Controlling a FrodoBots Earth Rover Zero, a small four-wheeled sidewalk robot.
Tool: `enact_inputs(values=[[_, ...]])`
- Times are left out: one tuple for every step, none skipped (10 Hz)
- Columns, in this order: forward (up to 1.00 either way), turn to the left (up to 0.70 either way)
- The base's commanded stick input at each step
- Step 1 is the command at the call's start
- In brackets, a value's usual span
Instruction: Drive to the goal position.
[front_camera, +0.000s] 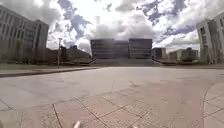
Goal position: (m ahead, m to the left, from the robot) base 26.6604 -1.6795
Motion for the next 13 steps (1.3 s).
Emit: enact_inputs(values=[[0.70,0.00],[0.70,0.00],[0.70,0.00],[0.70,0.00],[0.70,0.00],[0.70,0.00],[0.70,0.00],[0.70,0.00],[0.70,0.00],[0.70,0.00],[0.70,0.00],[0.70,0.00],[0.70,0.00]])
